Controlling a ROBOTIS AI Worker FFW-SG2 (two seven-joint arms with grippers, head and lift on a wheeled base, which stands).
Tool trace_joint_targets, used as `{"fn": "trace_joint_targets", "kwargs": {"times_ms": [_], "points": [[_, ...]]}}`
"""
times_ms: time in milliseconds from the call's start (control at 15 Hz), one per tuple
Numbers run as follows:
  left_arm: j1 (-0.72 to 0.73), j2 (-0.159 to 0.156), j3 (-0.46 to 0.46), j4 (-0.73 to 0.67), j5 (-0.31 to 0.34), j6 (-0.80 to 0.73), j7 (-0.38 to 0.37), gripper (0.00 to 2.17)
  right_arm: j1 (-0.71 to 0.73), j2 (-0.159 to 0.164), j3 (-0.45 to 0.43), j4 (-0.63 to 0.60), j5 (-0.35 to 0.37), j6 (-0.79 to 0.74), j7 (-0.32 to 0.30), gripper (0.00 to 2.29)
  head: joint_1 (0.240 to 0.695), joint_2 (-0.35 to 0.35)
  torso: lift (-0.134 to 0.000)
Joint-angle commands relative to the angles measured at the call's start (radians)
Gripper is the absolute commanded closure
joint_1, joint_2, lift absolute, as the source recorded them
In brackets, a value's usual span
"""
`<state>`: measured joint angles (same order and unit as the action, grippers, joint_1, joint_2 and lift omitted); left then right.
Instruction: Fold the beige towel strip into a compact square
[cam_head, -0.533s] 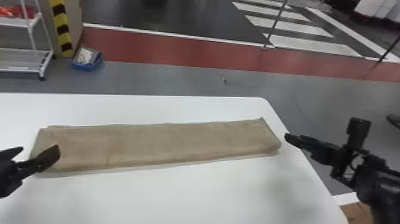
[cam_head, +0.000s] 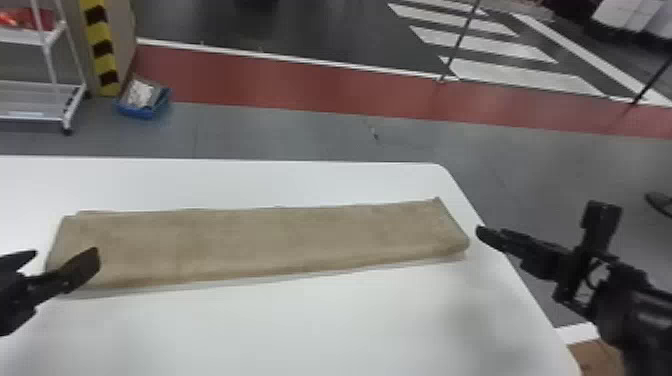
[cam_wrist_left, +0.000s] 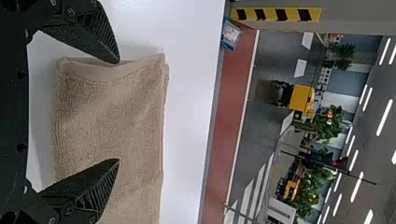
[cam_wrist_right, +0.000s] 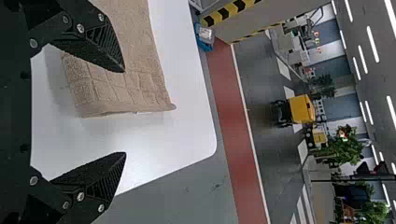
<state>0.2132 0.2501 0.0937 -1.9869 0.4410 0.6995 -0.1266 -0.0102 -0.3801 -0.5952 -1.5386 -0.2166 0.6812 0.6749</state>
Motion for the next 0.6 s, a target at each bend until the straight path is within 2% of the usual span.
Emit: {"fn": "trace_joint_targets", "kwargs": {"times_ms": [0,133,267,467,533], "points": [[0.0,0.0,0.0,0.0,-0.005,-0.001,0.001,0.15,-0.001,0.0,0.009,0.002,0.025,-0.007,-0.001,0.29,0.695,-0.307,-0.124],[0.0,0.001,0.0,0.005,-0.015,-0.001,0.001,0.15,-0.005,0.001,0.035,0.009,0.065,-0.022,-0.006,0.29,0.695,-0.308,-0.124],[0.0,-0.002,-0.012,0.008,-0.054,-0.001,0.001,0.15,-0.005,0.007,0.086,0.009,0.118,-0.056,-0.031,0.29,0.695,-0.302,-0.124],[-0.003,0.0,-0.017,0.014,-0.067,0.002,-0.002,0.15,-0.036,0.015,0.155,0.032,0.198,-0.065,-0.046,0.32,0.695,-0.285,-0.124],[-0.005,0.0,-0.017,0.016,-0.073,0.009,-0.002,0.15,-0.044,0.018,0.164,0.044,0.204,-0.068,-0.046,0.35,0.695,-0.28,-0.124]]}}
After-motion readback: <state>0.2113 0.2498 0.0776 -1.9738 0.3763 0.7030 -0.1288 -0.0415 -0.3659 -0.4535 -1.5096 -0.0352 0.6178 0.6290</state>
